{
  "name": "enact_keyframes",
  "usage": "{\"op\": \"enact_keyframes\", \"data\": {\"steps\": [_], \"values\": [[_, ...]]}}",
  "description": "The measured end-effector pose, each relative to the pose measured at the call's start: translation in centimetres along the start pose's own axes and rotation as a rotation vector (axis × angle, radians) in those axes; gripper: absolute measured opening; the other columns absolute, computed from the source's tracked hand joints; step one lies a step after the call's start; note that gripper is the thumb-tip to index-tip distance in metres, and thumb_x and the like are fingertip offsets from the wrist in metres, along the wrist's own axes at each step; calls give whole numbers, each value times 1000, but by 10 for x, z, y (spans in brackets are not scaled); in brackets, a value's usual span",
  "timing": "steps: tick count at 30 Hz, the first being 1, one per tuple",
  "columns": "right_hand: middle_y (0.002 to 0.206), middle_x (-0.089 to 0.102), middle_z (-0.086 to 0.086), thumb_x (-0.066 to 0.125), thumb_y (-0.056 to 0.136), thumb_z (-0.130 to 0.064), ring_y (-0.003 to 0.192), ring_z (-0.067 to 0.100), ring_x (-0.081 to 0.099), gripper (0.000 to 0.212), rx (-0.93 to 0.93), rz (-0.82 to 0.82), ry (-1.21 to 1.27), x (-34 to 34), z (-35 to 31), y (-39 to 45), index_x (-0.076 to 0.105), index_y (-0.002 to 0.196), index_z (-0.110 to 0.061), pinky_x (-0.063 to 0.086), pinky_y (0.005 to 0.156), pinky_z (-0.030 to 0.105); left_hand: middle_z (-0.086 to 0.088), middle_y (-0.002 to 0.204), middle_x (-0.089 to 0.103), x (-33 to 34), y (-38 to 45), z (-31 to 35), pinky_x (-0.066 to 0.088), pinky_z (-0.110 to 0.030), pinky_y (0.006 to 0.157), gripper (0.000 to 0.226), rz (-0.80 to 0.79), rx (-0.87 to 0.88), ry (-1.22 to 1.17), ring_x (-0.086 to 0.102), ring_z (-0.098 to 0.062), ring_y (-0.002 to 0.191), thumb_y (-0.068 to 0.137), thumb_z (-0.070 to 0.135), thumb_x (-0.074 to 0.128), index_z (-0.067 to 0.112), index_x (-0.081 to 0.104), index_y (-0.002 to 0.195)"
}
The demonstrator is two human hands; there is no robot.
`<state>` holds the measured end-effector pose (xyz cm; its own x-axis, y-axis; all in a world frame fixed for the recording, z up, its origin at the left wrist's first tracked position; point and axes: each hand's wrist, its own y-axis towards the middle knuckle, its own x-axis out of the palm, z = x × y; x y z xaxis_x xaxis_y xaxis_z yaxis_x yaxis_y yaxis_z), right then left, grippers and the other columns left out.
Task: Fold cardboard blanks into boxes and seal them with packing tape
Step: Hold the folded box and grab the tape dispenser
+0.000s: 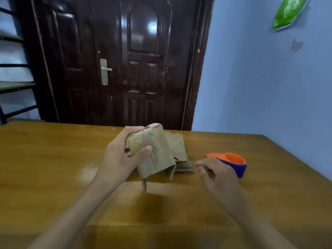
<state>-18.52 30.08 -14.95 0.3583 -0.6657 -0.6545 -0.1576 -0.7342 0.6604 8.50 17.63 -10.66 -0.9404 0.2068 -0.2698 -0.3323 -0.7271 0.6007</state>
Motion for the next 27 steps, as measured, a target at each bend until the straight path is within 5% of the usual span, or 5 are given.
{"op": "enact_keyframes", "data": {"steps": [3,7,11,15,27], "values": [[107,62,-6,71,93,-18,99,14,57,17,22,153,-356,-20,45,7,71,110,-21,55,70,35,19,128,64,2,-25,-14,63,-29,83,54,-153,40,42,64,-4,120,86,45,79,35,59,134],[124,57,8,69,91,-49,120,29,46,53,305,31,-500,-22,91,26,61,134,-18,49,95,44,21,154,48,12,-42,-30,44,-39,113,60,-243,309,312,37,-8,151,87,57,78,32,59,138],[129,64,3,55,93,-71,125,28,54,67,388,-232,-570,-13,115,33,50,143,-26,42,102,46,15,154,49,22,-49,-32,49,-48,110,61,-190,399,393,37,-15,152,86,58,74,25,62,136],[129,68,2,61,97,-56,116,29,65,53,308,-333,-571,-6,122,25,51,138,-25,44,97,44,12,153,50,20,-54,-33,54,-56,104,60,-197,376,381,36,-17,153,84,54,77,23,63,134],[112,67,-14,70,99,-25,93,9,63,36,232,43,6,-16,68,8,61,133,-32,50,78,27,12,146,56,33,-66,-55,61,-38,90,60,-153,329,463,46,-14,143,87,64,70,24,64,131]]}}
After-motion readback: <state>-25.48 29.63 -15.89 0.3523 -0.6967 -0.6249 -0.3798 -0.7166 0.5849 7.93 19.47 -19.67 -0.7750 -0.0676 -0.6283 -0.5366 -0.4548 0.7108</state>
